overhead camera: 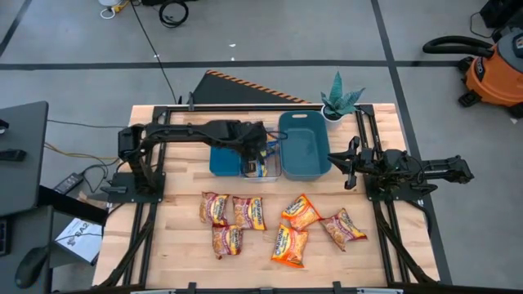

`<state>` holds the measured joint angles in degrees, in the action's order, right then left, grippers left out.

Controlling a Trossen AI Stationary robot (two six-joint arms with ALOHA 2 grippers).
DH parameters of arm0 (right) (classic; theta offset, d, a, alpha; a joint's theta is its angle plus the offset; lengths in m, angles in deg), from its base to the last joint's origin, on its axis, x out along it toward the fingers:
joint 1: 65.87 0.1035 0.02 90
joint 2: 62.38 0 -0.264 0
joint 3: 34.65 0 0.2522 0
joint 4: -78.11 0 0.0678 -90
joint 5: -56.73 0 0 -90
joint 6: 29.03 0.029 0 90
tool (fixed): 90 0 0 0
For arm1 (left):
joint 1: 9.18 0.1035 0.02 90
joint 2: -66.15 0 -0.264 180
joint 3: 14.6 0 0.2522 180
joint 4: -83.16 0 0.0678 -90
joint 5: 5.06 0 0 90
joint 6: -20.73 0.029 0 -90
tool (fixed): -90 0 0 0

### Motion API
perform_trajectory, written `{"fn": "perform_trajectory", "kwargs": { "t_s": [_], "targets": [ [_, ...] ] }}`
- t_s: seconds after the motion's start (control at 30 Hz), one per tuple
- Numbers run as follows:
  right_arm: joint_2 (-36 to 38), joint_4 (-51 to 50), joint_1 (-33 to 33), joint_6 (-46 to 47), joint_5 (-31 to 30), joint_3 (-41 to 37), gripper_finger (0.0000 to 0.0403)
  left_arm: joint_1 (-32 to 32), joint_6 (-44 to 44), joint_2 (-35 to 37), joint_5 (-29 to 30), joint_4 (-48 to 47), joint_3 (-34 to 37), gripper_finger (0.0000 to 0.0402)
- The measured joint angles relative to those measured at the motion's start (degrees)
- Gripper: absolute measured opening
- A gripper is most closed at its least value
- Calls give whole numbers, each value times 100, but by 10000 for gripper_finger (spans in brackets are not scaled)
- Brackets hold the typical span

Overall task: Sort Maruchan noodles
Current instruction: Put the blue noodle into the transparent bin, then put the right red noodle into the green bin

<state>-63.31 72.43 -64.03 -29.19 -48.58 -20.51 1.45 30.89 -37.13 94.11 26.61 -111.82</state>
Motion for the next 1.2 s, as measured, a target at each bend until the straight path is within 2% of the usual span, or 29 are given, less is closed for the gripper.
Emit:
{"fn": "perform_trajectory", "kwargs": {
  "t_s": [0.13,0.23,0.43,0.57,0.73,0.87,1.1,1.2],
  "targets": [
    [-2,0,0,0,0,0,61,-274,-136,137,-42,-694,-498,169],
    [-2,0,-2,2,-1,-2,61,-578,-416,118,-523,-1219,-555,182],
    [-2,7,-2,2,-1,0,61,-1341,-811,91,-1356,-1121,6,172],
    [-2,2,-2,2,-2,0,61,-1823,-1357,93,-1433,-567,155,165],
    [-2,0,0,1,0,-1,61,-2558,-1483,91,-932,-275,151,160],
    [-2,2,-1,2,0,0,61,-3085,-1977,6,-438,-87,149,160],
    [-2,-1,-1,2,-2,-2,61,-3648,-3045,-665,290,-66,127,160],
    [-2,-2,-2,2,0,-1,61,-3761,-3328,-892,297,-38,12,160]
  ]
}}
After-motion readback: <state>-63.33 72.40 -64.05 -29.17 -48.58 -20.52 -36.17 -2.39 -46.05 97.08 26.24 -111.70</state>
